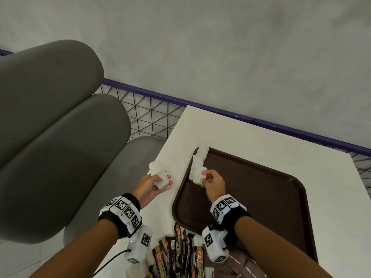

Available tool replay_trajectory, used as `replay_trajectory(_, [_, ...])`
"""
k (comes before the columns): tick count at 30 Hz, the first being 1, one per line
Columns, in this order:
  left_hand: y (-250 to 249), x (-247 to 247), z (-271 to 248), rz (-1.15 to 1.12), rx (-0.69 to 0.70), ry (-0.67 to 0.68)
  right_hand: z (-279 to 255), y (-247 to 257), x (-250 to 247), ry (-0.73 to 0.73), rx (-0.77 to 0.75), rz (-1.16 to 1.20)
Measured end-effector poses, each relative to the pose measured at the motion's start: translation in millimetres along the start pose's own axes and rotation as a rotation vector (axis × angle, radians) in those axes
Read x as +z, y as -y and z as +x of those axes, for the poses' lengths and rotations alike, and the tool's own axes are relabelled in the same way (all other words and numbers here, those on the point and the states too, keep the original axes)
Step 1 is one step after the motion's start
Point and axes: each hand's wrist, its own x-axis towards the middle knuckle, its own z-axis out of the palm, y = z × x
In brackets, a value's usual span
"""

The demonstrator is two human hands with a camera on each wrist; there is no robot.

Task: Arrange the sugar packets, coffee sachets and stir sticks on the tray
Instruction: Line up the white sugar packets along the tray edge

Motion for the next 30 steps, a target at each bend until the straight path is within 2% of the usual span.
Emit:
replay_trajectory(5, [0, -3, 3, 0.027, 0.010, -0.023, 1, -9, 14, 0.052, 0.012, -0.112])
replay_trajectory(9, [0, -5, 3, 0.057, 0.021, -0.035, 1, -8, 24, 0.049, -0.036, -0.193])
replay_trajectory(14, [0, -9, 3, 0.088, 0.029, -0.044, 4, -7, 29, 0.059, -0.018, -0.234])
replay_trajectory(26, [-3, -5, 2, 0.029, 0.015, -0.011, -5, 3, 17, 0.089, -0.063, -0.402])
replay_trajectory(30, [-3, 0, -2, 0.084, 0.033, -0.013, -14, 17, 14, 0.109, -0.137, -0.288])
